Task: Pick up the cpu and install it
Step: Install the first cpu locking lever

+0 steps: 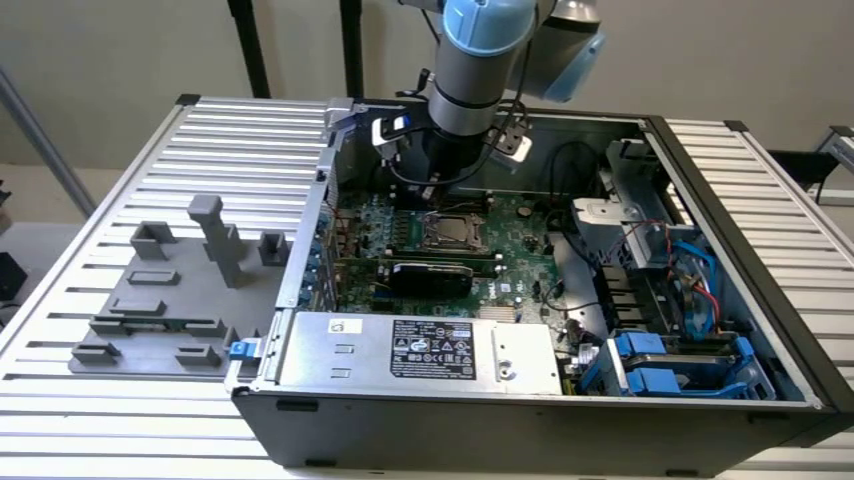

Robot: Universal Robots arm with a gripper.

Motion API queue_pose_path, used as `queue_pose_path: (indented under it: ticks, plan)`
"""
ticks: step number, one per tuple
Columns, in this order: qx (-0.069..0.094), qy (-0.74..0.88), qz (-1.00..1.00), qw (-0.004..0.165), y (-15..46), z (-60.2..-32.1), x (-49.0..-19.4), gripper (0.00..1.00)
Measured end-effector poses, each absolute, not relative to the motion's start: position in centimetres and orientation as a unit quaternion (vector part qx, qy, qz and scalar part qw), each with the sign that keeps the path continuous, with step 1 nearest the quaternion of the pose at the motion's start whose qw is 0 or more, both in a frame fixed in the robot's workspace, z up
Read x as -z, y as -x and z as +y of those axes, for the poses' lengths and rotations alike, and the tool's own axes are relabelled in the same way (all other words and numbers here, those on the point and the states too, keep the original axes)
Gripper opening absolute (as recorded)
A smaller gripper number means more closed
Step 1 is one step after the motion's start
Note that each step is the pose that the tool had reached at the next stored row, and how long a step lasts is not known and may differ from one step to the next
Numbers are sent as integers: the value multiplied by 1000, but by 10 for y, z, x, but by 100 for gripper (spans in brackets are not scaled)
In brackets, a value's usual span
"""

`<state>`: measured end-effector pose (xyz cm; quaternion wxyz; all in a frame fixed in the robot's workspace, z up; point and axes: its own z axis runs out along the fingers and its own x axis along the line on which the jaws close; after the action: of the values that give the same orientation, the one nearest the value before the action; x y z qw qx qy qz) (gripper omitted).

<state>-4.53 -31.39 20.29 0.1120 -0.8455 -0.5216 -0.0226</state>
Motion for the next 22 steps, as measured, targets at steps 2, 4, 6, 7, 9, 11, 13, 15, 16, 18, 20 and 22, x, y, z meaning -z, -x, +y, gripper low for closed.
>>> queue_pose_path:
  ticks: [2,4,6,7,9,11,13,15,16,18,20,22]
  plan:
    - [23,847,-519,111,45,-313,-202,11]
    - [22,849,-517,111,44,-312,-202,11]
    - [21,850,-515,110,42,-312,-202,11]
    - [20,850,-515,111,41,-312,-202,11]
    - [17,850,-514,113,41,-313,-203,11]
    - [15,850,-514,114,41,-313,-203,11]
    - [13,850,-514,115,41,-314,-203,11]
    - [11,850,-514,116,41,-315,-204,11]
    - [11,850,-514,116,41,-315,-204,11]
    - [10,850,-513,116,41,-315,-204,11]
    - [10,850,-513,116,40,-315,-204,11]
    - [10,850,-513,116,38,-315,-203,11]
